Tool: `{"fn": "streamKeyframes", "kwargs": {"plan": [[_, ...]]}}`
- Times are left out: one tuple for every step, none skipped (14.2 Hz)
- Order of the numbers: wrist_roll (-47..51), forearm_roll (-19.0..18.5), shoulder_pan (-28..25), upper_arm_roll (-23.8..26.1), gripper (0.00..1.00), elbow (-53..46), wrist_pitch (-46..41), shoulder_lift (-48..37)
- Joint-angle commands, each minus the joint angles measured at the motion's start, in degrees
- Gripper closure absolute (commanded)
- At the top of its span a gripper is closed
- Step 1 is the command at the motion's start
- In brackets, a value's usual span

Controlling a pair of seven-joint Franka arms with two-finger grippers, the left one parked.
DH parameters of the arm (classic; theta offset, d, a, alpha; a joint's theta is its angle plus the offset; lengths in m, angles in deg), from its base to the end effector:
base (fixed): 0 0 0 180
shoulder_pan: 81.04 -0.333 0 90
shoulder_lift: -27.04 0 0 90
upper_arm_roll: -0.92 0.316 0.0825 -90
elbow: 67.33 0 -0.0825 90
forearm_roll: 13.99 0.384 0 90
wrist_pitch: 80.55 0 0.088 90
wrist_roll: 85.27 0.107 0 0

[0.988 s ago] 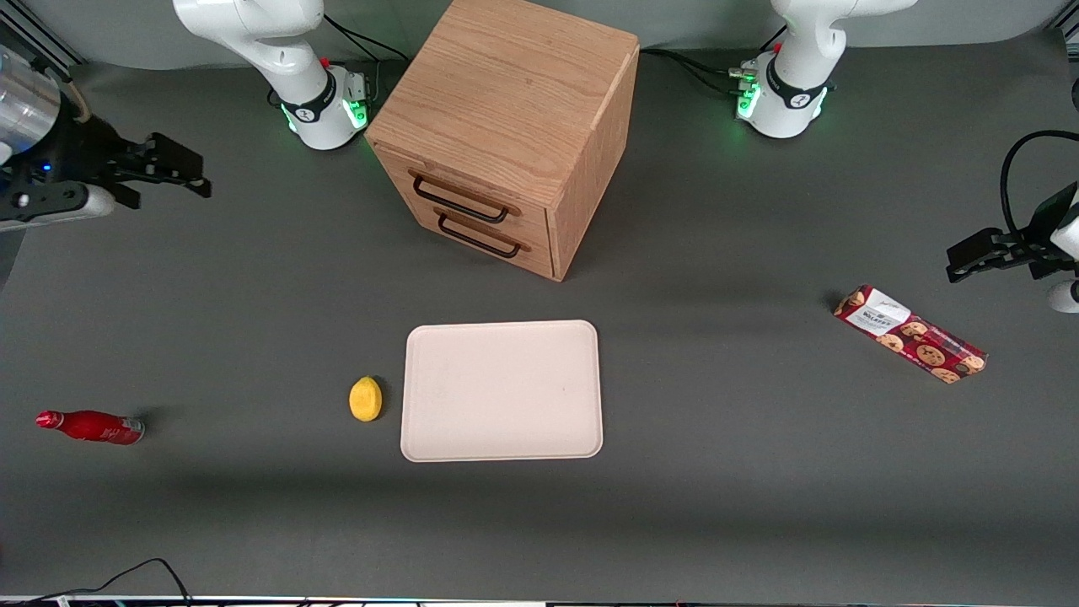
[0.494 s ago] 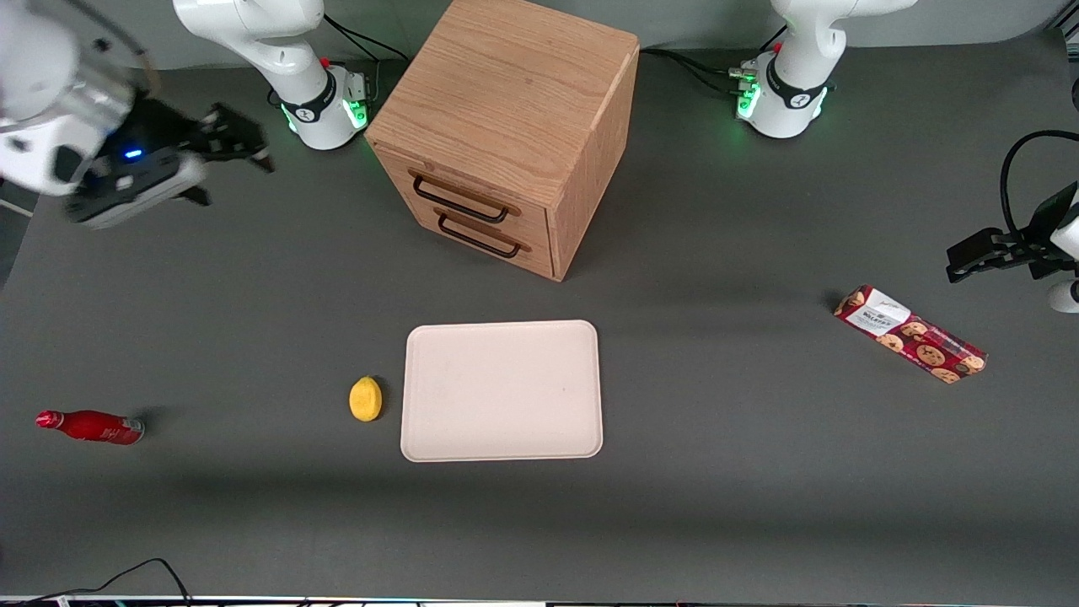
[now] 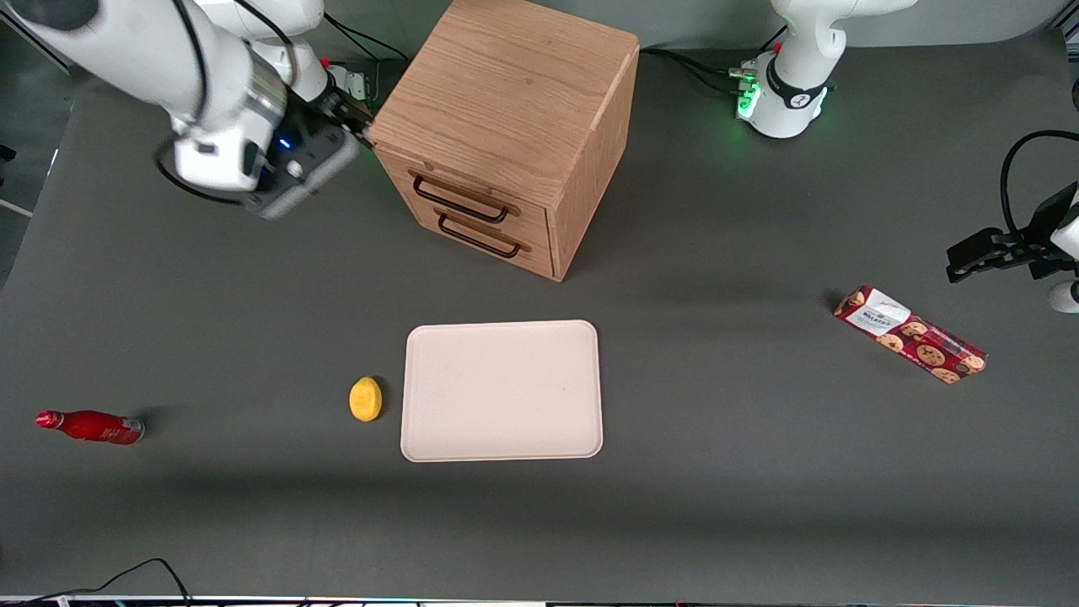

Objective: Open upper drawer

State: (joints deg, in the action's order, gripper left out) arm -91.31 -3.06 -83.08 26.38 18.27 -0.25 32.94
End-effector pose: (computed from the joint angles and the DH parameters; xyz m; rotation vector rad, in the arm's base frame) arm 0.4953 0.2691 0.5978 -2.7953 -0.8680 0.3317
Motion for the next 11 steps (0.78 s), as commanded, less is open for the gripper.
{"fn": "streamKeyframes", "kwargs": {"plan": [[-1.0,0.7,0.2,4.2,0.0,-1.3,5.3,8.8],[-1.0,0.5,0.0,4.8,0.0,-1.0,7.4,10.4],[-1.3,0.2,-0.3,5.4,0.0,-0.2,9.6,11.5],[-3.2,0.1,-0.6,5.5,0.0,1.1,11.7,11.9],[-7.6,0.1,-0.6,5.6,0.0,2.4,12.9,12.5],[-11.1,0.2,-0.5,5.5,0.0,3.4,13.1,12.6],[-11.6,0.2,-0.2,5.6,0.0,4.6,13.1,12.4],[-12.1,0.3,-0.1,5.6,0.0,6.3,13.5,11.8],[-12.3,0.7,0.0,5.6,0.0,8.2,15.0,11.1],[-12.3,0.8,-0.1,5.8,0.0,10.4,16.4,10.1],[-12.2,0.8,-0.1,6.0,0.0,12.1,17.7,9.2]]}}
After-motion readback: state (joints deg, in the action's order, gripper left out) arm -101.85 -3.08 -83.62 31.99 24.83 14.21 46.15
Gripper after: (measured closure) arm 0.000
